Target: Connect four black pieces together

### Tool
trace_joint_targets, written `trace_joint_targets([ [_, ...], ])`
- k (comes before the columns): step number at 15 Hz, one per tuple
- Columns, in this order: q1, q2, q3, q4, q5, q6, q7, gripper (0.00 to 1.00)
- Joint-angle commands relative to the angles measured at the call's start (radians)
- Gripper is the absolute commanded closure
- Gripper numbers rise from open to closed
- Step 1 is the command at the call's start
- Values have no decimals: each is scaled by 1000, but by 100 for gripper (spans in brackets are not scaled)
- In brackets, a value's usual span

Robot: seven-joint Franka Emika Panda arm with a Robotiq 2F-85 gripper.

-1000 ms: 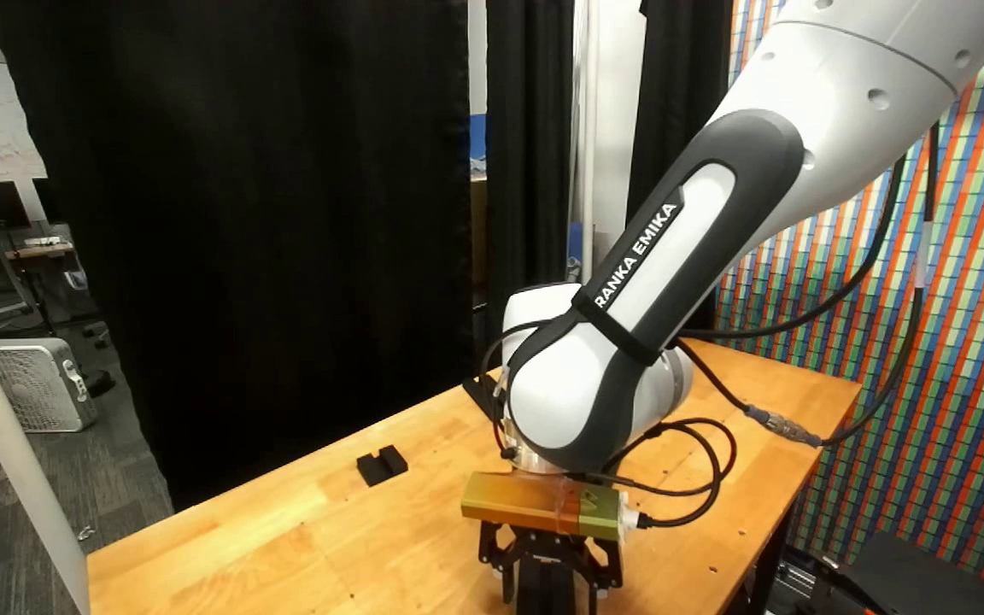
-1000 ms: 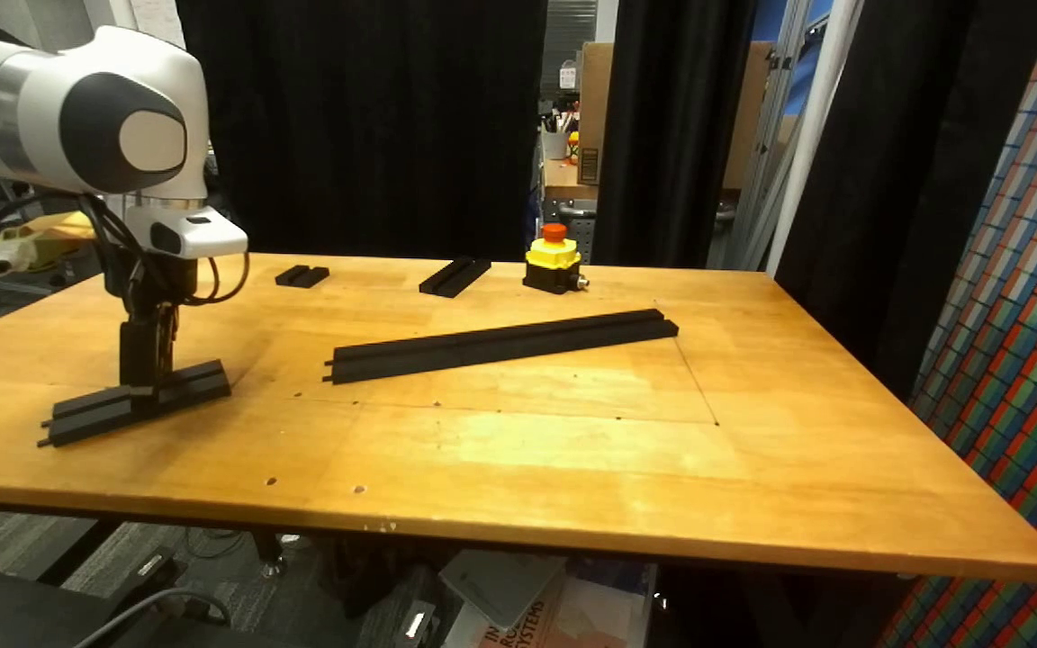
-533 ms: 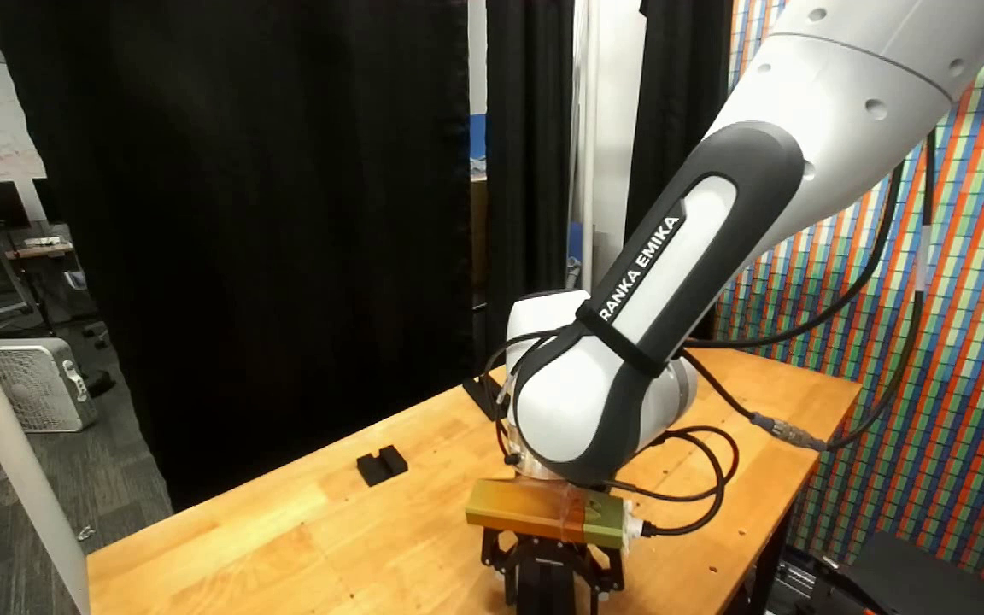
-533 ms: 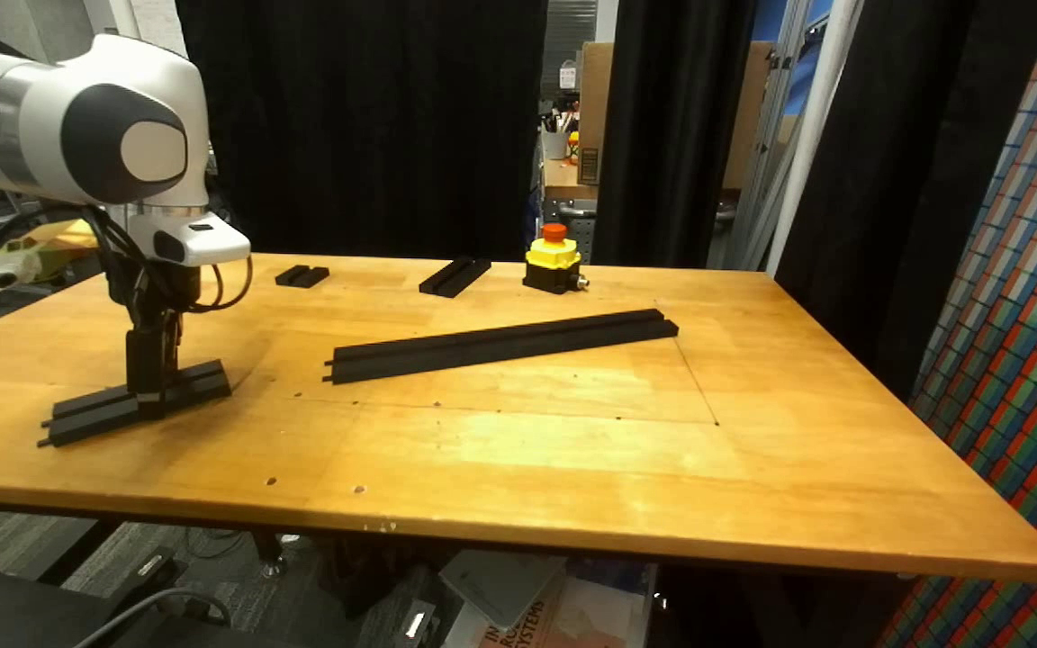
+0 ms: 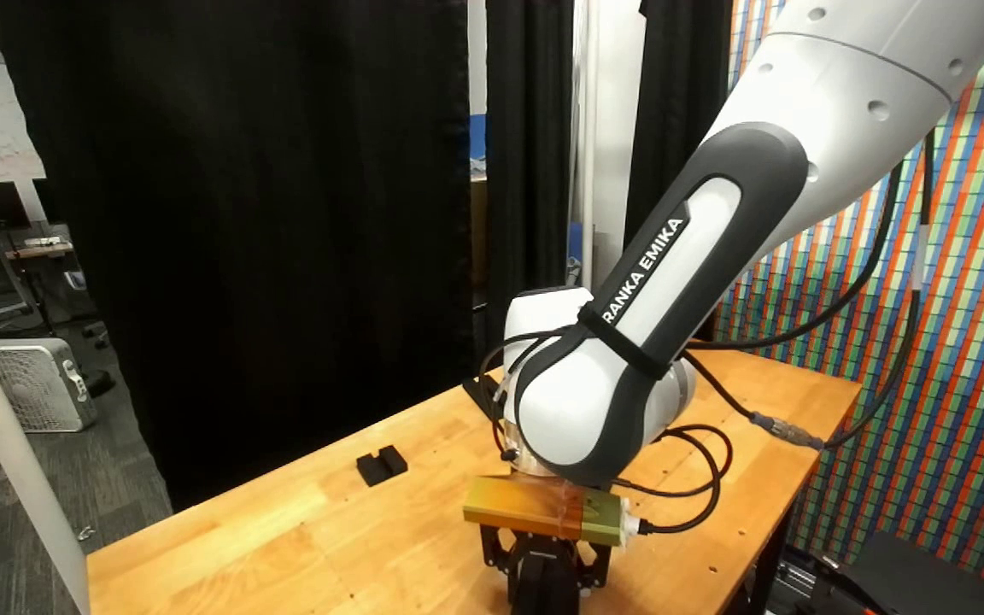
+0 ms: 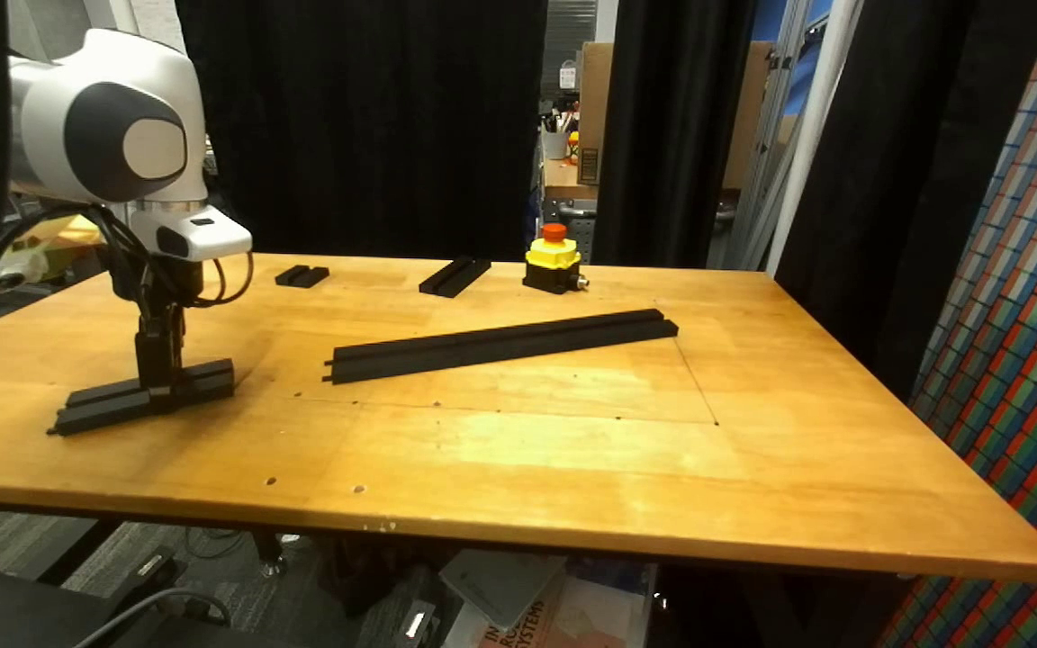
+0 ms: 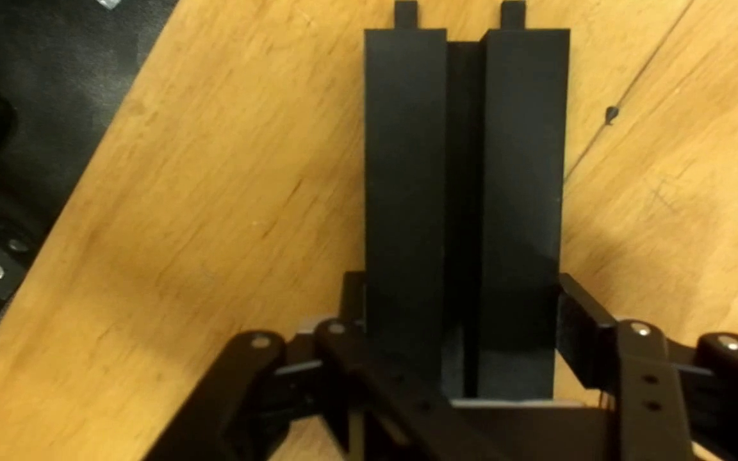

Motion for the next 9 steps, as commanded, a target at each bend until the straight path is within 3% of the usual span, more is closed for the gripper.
trace_joint_targets([
  [1, -3, 2, -1, -9, -21, 35, 1, 55],
  [9, -22, -13, -32, -14, -15, 65, 58, 55],
])
